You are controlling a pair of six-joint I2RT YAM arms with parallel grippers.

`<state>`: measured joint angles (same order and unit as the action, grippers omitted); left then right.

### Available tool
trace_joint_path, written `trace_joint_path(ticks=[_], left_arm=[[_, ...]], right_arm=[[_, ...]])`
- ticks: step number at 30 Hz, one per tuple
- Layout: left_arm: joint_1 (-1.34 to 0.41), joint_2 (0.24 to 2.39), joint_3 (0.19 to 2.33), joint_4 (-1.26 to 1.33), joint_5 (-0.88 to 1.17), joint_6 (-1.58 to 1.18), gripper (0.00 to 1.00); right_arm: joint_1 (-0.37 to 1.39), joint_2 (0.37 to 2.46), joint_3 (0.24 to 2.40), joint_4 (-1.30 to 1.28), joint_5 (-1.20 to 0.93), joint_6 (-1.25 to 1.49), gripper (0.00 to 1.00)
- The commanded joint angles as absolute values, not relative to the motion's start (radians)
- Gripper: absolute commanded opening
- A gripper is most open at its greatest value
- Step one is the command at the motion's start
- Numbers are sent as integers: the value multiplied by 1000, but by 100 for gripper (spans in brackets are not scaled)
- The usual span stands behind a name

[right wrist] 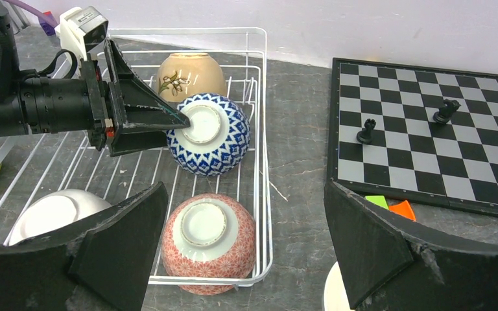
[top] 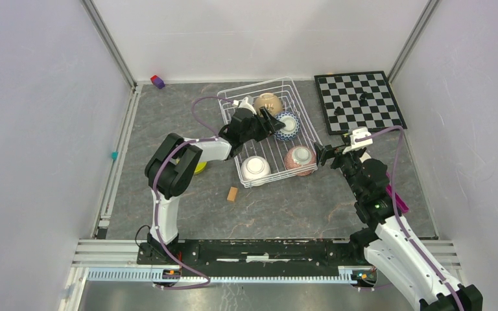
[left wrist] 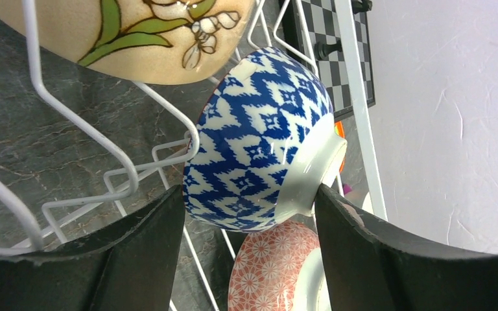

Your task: Unload the bowls from the dish rack

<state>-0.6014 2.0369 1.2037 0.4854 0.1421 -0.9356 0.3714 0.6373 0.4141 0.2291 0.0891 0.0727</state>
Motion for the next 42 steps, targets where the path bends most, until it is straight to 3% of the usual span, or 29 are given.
trace_joint_path(ticks=[1,14,25,34,42], left_arm=[[-598,1962,1210,598,188,-962,65],[-598,1847,1174,533,186,-908,60],[-599,1678,1121,293,80,-747,60],[-665,1553,1132,44,-210,-490,57],[-785,1583,1205,-82,-491,-249,58]], right_arm=[[373,626,422,247,103,60,97],[373,620,430,241,104,64,97],[373,616,440,231,89,83,97],[373,616,442,209,77,91,97],[372,595,443,184,79,95,97]])
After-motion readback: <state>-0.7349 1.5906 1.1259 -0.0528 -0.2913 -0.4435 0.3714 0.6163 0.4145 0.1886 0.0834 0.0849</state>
